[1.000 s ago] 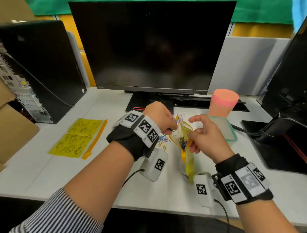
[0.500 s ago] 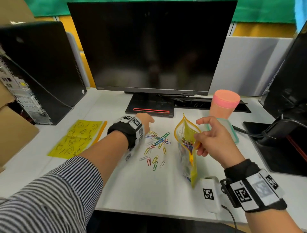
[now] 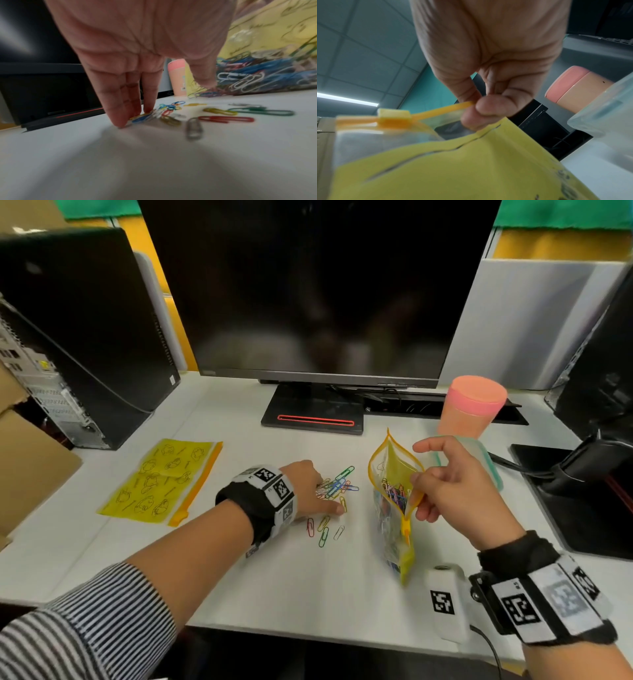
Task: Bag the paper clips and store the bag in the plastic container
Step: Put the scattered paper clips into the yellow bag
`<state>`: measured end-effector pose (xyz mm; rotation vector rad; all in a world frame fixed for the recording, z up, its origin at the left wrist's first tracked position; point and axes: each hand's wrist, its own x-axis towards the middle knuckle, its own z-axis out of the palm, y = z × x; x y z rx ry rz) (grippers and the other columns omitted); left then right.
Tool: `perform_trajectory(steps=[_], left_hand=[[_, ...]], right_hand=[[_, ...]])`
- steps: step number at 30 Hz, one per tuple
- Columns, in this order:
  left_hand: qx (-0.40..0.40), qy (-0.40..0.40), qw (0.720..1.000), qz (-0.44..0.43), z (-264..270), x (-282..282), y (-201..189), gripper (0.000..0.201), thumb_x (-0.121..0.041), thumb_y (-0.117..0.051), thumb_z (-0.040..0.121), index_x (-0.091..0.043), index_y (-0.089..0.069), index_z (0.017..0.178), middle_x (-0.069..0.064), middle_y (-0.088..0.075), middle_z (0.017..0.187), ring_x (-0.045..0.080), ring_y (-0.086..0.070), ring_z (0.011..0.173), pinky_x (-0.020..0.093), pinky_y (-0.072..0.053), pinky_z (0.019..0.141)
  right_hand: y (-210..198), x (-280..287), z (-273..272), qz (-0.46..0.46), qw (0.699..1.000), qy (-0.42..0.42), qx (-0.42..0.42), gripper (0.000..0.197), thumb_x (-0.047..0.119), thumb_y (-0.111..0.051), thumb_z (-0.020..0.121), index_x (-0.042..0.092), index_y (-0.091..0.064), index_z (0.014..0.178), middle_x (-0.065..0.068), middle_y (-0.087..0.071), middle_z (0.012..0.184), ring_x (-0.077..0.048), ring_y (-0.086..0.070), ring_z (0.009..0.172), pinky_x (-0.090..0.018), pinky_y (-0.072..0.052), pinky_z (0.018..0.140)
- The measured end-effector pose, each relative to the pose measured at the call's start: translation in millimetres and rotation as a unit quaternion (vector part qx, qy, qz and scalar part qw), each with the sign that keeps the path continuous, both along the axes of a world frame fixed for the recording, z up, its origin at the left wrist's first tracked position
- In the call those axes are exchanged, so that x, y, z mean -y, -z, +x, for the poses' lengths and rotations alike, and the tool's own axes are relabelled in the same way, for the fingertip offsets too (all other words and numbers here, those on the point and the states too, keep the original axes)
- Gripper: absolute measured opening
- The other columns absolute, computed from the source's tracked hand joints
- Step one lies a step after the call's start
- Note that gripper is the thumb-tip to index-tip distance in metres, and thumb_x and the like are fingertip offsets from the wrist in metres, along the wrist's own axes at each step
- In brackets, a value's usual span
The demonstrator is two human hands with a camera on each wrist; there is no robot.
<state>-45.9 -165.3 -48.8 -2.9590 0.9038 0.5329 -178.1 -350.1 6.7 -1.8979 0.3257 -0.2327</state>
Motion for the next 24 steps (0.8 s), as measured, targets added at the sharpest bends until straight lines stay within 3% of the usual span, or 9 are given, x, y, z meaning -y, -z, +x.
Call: perform_trajectory(steps=[2, 5, 7, 10, 12, 16, 20, 24], left_hand=[[0.013, -0.016, 1.000, 0.009, -2.6, 1.5, 3.6, 0.073, -0.082, -0.049, 0.065, -0.016, -0.065, 0.095, 0.004, -0.054, 0.098, 0.021, -0.058, 0.088, 0.036, -0.052, 0.078], [0.014, -0.057, 0.998, 0.000, -1.3, 13.8, 6.2, 0.061, -0.077, -0.060, 0.061, -0.019, -0.057, 0.081, -0.002, -0.046, 0.082, 0.018, -0.053, 0.079, 0.032, -0.048, 0.070], [0.011, -0.076, 0.997, -0.023, 1.3, 24.3, 4.8, 0.054, -0.071, -0.065, 0.063, -0.021, -0.045, 0.065, -0.004, -0.043, 0.072, 0.018, -0.051, 0.073, 0.031, -0.045, 0.066], [-0.003, -0.093, 0.995, -0.043, 12.3, 37.8, 5.6, 0.046, -0.051, -0.072, 0.070, -0.019, -0.041, 0.059, -0.002, -0.048, 0.064, 0.021, -0.055, 0.068, 0.029, -0.046, 0.064], [-0.016, -0.104, 0.994, -0.033, 19.8, 43.7, 5.6, 0.040, -0.038, -0.078, 0.066, -0.019, -0.044, 0.058, 0.000, -0.054, 0.064, 0.023, -0.063, 0.071, 0.029, -0.053, 0.067], [-0.017, -0.103, 0.995, 0.003, 24.4, 47.3, 4.3, 0.040, -0.024, -0.081, 0.061, -0.018, -0.042, 0.058, -0.001, -0.048, 0.062, 0.026, -0.068, 0.079, 0.038, -0.059, 0.076], [-0.001, -0.101, 0.995, 0.000, 22.1, 46.6, 0.7, 0.038, -0.023, -0.079, 0.065, -0.017, -0.042, 0.059, 0.001, -0.051, 0.065, 0.026, -0.067, 0.078, 0.037, -0.059, 0.076], [0.016, -0.115, 0.993, -0.033, 17.0, 42.6, 0.1, 0.030, -0.023, -0.076, 0.070, -0.015, -0.048, 0.063, 0.005, -0.061, 0.078, 0.025, -0.063, 0.072, 0.032, -0.057, 0.074]], right_hand=[[0.6, -2.0, 0.6, -0.006, 1.000, -0.003, -0.001, 0.031, -0.005, -0.052, 0.088, 0.017, -0.048, 0.111, -0.013, -0.060, 0.054, -0.019, -0.052, 0.035, -0.026, -0.043, 0.039], [1.1, -4.0, 0.9, -0.008, 1.000, -0.003, -0.005, 0.032, -0.004, -0.051, 0.088, 0.018, -0.048, 0.111, -0.015, -0.061, 0.055, -0.019, -0.052, 0.034, -0.026, -0.042, 0.039], [1.5, -3.5, 0.3, -0.009, 1.000, 0.001, -0.006, 0.032, -0.004, -0.051, 0.088, 0.018, -0.048, 0.111, -0.015, -0.061, 0.056, -0.018, -0.052, 0.033, -0.026, -0.042, 0.038], [2.0, -2.1, -1.1, -0.010, 1.000, 0.005, -0.006, 0.031, -0.004, -0.051, 0.088, 0.017, -0.048, 0.111, -0.018, -0.061, 0.058, -0.017, -0.052, 0.033, -0.026, -0.042, 0.039], [1.9, -1.9, -1.1, -0.012, 1.000, 0.005, -0.006, 0.031, -0.004, -0.052, 0.088, 0.017, -0.048, 0.111, -0.021, -0.061, 0.061, -0.018, -0.052, 0.034, -0.027, -0.043, 0.040], [1.1, -2.4, -0.6, -0.013, 1.000, 0.001, -0.006, 0.031, -0.003, -0.051, 0.088, 0.018, -0.048, 0.110, -0.023, -0.060, 0.063, -0.017, -0.052, 0.034, -0.028, -0.044, 0.041], [1.3, -1.4, -0.7, -0.014, 1.000, 0.002, -0.007, 0.031, -0.004, -0.051, 0.088, 0.017, -0.048, 0.111, -0.026, -0.059, 0.066, -0.017, -0.052, 0.033, -0.027, -0.043, 0.040], [1.5, 0.2, -1.3, -0.014, 1.000, 0.004, -0.010, 0.031, -0.004, -0.051, 0.088, 0.017, -0.048, 0.111, -0.028, -0.059, 0.067, -0.017, -0.052, 0.033, -0.026, -0.043, 0.039]])
